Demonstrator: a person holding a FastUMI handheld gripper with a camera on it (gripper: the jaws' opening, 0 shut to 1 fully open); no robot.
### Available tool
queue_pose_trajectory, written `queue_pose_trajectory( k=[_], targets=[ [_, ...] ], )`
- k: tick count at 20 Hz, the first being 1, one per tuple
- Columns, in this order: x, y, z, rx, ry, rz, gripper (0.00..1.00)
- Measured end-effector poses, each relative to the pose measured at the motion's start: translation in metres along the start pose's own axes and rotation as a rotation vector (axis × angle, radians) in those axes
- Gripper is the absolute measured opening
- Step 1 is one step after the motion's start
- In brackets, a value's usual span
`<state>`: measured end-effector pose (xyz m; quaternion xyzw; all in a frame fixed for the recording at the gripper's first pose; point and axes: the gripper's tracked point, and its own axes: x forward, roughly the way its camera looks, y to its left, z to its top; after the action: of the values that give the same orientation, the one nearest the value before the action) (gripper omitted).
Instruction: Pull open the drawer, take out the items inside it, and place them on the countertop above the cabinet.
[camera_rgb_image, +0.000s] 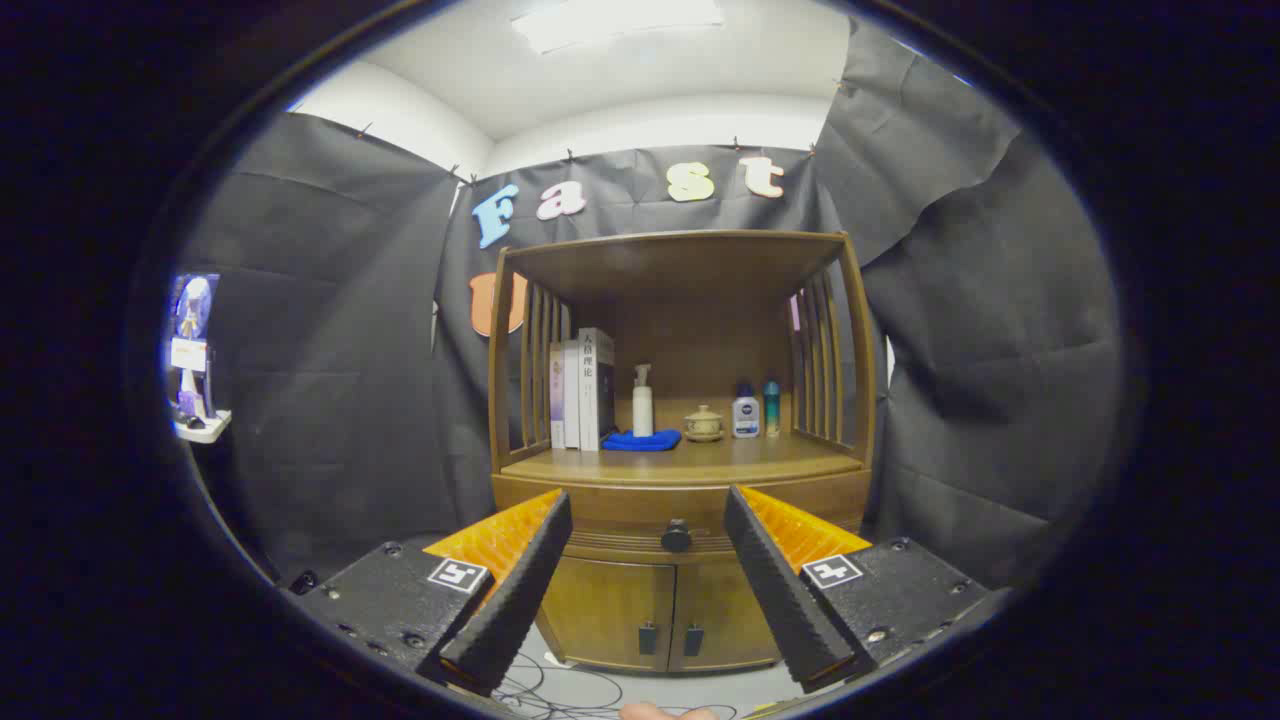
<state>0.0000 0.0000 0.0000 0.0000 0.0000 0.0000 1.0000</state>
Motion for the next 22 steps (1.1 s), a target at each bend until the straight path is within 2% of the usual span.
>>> queue_pose_trajectory(
  k=[18,20,22],
  targets=[
    [0.015,-0.01,-0.015,-0.004,0.04,-0.042,0.99],
    [0.022,-0.011,-0.023,0.002,0.061,-0.05,0.99],
    [0.05,-0.02,-0.035,0.001,0.079,-0.063,0.99]
  ],
)
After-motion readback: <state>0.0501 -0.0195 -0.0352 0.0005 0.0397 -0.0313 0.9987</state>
